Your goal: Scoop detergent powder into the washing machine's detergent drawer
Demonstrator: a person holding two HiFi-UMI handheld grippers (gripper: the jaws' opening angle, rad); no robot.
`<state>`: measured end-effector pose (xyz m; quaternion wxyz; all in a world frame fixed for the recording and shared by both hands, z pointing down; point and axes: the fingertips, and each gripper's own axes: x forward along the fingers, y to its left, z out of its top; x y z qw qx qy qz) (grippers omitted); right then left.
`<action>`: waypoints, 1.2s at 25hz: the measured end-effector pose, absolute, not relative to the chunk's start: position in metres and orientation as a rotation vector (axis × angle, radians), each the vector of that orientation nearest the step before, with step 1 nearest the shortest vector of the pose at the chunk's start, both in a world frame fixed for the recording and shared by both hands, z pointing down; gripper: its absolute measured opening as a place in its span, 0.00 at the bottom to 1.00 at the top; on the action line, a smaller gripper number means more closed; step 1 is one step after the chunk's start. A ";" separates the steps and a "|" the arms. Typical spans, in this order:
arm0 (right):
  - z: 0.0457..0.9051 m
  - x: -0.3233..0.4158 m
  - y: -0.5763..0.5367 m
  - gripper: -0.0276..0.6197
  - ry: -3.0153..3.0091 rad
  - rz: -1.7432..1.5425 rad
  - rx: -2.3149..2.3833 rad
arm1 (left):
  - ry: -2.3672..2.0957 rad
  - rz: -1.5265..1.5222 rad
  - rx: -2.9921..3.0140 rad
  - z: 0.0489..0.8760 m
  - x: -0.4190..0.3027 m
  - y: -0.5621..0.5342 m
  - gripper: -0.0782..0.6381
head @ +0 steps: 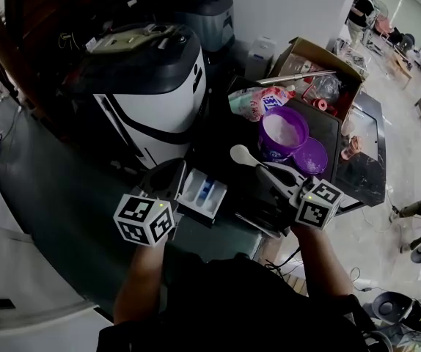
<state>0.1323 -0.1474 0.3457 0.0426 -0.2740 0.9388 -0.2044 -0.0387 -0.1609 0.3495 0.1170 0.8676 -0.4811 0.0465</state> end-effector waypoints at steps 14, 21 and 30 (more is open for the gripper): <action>0.349 0.149 -0.147 0.07 2.797 -0.604 -0.942 | -1.471 0.152 2.514 0.358 -0.047 -0.156 0.12; 0.347 0.153 -0.147 0.07 2.807 -0.552 -0.978 | -1.463 0.163 2.525 0.359 -0.043 -0.154 0.12; 0.335 0.150 -0.145 0.07 2.816 -0.508 -0.974 | -1.471 0.163 2.539 0.353 -0.044 -0.153 0.12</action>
